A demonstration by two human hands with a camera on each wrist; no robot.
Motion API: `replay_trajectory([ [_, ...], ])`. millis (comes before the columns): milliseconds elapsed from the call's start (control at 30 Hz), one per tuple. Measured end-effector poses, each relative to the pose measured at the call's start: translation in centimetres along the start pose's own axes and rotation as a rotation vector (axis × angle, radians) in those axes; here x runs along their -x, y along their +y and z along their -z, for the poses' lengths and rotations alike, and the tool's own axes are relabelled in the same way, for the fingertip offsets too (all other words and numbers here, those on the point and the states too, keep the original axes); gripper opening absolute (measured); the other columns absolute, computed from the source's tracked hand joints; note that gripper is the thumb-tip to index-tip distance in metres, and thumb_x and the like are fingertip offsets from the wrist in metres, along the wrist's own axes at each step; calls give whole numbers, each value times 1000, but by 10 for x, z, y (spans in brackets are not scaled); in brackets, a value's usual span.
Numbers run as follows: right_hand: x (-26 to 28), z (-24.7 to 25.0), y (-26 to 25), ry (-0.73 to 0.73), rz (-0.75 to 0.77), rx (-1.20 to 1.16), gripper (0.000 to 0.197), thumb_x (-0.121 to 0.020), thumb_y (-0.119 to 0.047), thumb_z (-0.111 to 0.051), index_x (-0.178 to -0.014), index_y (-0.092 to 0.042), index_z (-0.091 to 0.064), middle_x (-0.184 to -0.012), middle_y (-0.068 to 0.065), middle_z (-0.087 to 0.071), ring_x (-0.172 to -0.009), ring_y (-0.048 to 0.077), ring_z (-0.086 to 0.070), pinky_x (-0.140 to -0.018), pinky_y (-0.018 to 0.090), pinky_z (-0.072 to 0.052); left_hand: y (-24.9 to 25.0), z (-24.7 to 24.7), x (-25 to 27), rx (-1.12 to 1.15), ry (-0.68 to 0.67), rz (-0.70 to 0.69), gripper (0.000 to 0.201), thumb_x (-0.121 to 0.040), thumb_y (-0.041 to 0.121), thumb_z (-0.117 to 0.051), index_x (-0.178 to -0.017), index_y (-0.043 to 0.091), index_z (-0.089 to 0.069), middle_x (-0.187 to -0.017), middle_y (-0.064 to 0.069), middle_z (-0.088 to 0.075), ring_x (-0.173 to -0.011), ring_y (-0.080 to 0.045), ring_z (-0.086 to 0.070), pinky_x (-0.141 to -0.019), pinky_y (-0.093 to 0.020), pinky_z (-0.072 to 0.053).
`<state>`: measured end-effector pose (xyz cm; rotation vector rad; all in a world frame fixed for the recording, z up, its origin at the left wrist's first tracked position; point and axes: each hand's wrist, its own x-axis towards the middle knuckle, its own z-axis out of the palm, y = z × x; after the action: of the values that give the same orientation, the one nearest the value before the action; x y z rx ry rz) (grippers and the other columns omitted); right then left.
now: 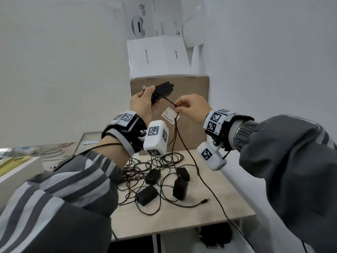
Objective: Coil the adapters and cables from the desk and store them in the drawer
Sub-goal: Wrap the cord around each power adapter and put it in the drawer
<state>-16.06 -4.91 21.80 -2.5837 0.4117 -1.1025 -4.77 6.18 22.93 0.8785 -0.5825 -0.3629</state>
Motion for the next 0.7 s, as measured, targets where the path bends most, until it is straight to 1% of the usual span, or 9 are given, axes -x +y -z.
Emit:
replay_trajectory([
  [67, -27, 9, -3, 55, 3, -10, 12, -87, -18, -65, -95, -11, -71, -93, 3, -71, -84, 12, -60, -81, 25, -46, 20, -14, -17, -6, -12, -57, 18, -92, 10, -60, -75, 3, -57, -60, -6, -65, -55, -14, -62, -64, -25, -54],
  [167, -74, 28, -10, 173, -7, 9, 9, -87, -18, -64, -92, -12, -68, -88, 0, -68, -81, 11, -55, -70, 16, -39, 46, -30, -47, 46, -40, -104, 16, -91, 10, -61, -78, 2, -57, -79, -12, -61, -71, -21, -63, -77, -31, -56],
  [233, -97, 40, -16, 204, -16, -133, 3, -89, -16, -61, -86, -17, -61, -80, -3, -68, -75, 10, -61, -70, 16, -42, 56, -35, -62, 94, -51, -110, 15, -91, 10, -61, -80, 1, -56, -85, -13, -60, -78, -23, -62, -79, -32, -57],
  [333, -111, 41, -17, 104, 5, -324, 7, -93, -11, -55, -87, -13, -55, -69, 0, -64, -61, 10, -61, -59, 15, -45, 57, -35, -80, 153, -23, -112, 16, -92, 10, -61, -79, 1, -55, -84, -13, -59, -76, -21, -62, -77, -32, -58],
  [400, -108, 28, -13, 29, -4, -408, 4, -95, -10, -54, -93, -11, -57, -69, 1, -60, -58, 11, -56, -62, 22, -46, 49, -30, -89, 187, 4, -102, 17, -92, 9, -60, -80, 0, -53, -83, -13, -59, -75, -21, -61, -75, -31, -58],
  [467, -102, 10, -4, -6, -17, -467, 10, -96, -11, -52, -97, -12, -61, -73, 0, -59, -57, 9, -50, -58, 21, -44, 37, -23, -98, 231, 2, -90, 18, -93, 11, -60, -82, -1, -53, -85, -14, -59, -76, -22, -62, -72, -29, -58],
  [533, -93, -7, 8, -44, -15, -471, 15, -96, -16, -53, -93, -18, -67, -72, -2, -58, -56, 8, -46, -53, 19, -41, 23, -17, -104, 251, -34, -79, 20, -94, 16, -60, -86, -2, -56, -87, -14, -62, -76, -21, -64, -65, -26, -59],
  [633, -80, -30, 22, -124, -13, -466, 19, -95, -23, -55, -88, -27, -72, -56, -5, -49, -53, 14, -39, -51, 25, -35, 2, -10, -109, 220, -82, -23, 25, -94, 26, -59, -87, 2, -55, -81, -10, -60, -64, -13, -62, -56, -20, -53],
  [700, -72, -43, 29, -170, -15, -468, 18, -94, -25, -56, -88, -27, -73, -57, -1, -52, -55, 19, -39, -48, 22, -34, -10, -6, -106, 134, -99, 30, 31, -94, 34, -58, -83, 5, -53, -68, -4, -54, -51, -9, -55, -48, -17, -46],
])
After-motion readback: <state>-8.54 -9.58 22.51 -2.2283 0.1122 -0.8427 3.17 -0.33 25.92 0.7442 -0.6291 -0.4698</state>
